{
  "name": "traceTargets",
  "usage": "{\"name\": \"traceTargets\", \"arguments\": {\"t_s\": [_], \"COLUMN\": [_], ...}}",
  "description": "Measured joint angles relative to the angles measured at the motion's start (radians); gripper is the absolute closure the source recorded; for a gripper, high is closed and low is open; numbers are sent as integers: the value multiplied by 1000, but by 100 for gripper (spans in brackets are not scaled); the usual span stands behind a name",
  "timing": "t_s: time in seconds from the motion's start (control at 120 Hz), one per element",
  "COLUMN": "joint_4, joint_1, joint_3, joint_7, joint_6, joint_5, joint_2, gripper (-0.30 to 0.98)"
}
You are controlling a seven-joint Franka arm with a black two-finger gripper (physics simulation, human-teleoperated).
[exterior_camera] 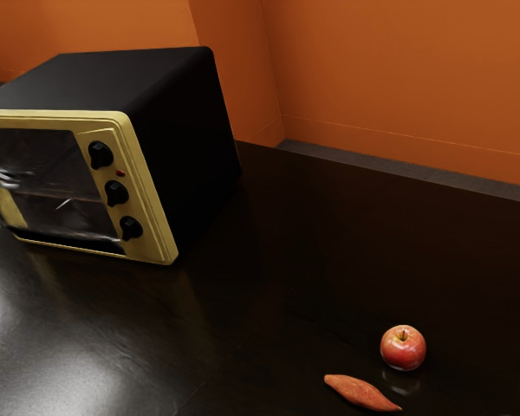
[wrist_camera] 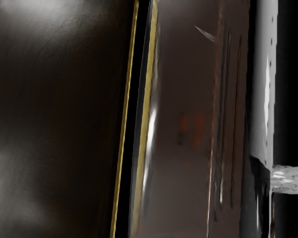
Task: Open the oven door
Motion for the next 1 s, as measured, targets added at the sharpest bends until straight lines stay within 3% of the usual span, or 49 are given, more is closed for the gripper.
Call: {"name": "traceTargets", "arguments": {"t_s": [0.25, 0.325, 0.375, 0.425, 0.475, 0.517, 0.583, 0.633, 0.717, 1.0], "joint_4": [-415, -429, -352, 39, 377, 577, 799, 828, 761, 609], "joint_1": [225, 225, 152, 173, 159, 117, -146, -304, -418, -468], "joint_3": [-40, -179, -264, -404, -471, -491, -396, -338, -306, -298], "joint_7": [2, 13, 21, 28, 35, 41, 56, 65, 79, 119], "joint_6": [23, 18, -11, -173, -360, -502, -685, -778, -857, -941], "joint_5": [-5, -5, -5, 22, 44, 65, 163, 209, 251, 275], "joint_2": [-484, -513, -477, -314, -155, -35, 173, 250, 285, 278], "gripper": [0, 0, 0, 1, 0, 0, 0, 0, 0, 0]}}
